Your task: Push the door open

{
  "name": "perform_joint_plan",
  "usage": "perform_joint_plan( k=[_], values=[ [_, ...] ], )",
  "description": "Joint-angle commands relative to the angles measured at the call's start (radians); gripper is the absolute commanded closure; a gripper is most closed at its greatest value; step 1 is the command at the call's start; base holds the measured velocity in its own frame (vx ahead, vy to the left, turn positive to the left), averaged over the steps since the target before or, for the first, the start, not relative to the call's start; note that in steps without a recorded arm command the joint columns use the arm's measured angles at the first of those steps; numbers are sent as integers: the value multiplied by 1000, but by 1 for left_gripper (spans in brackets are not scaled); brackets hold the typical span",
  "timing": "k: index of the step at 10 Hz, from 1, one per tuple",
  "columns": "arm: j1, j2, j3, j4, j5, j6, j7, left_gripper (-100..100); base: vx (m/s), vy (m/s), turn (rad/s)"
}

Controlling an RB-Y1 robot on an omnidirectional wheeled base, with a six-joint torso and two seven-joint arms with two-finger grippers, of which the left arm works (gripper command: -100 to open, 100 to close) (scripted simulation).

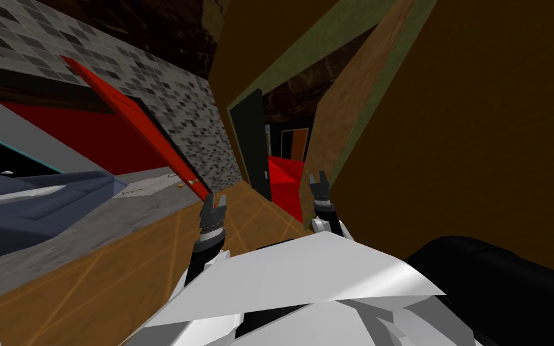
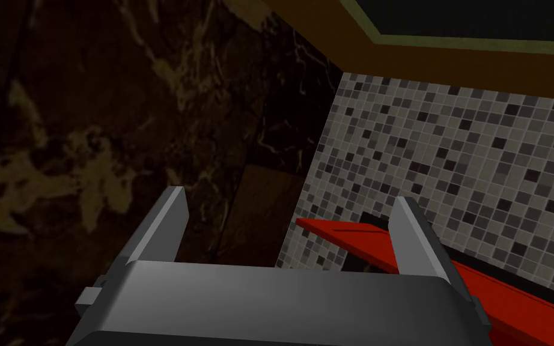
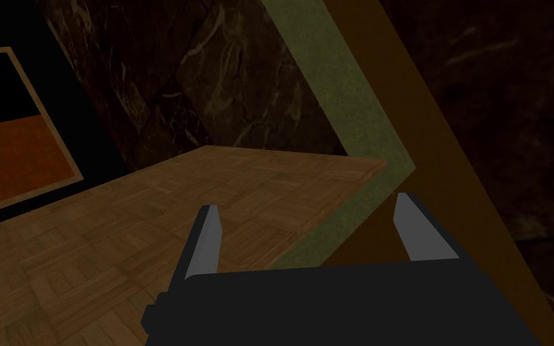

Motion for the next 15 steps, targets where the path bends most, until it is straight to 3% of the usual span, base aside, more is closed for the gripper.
perform_joint_plan(
  k=[1, 5, 11, 15],
  values=[
    [-1, 13, 7, 36, 12, -6, 6, -100, 123, 69, -310],
    [-6, 37, 18, 143, 40, -28, 17, -100, 148, 76, -324],
    [-11, 55, 28, 242, 66, -48, 27, -100, 89, 70, -203],
    [-17, 71, 39, 344, 92, -68, 38, -100, 103, 104, -309]
  ],
)
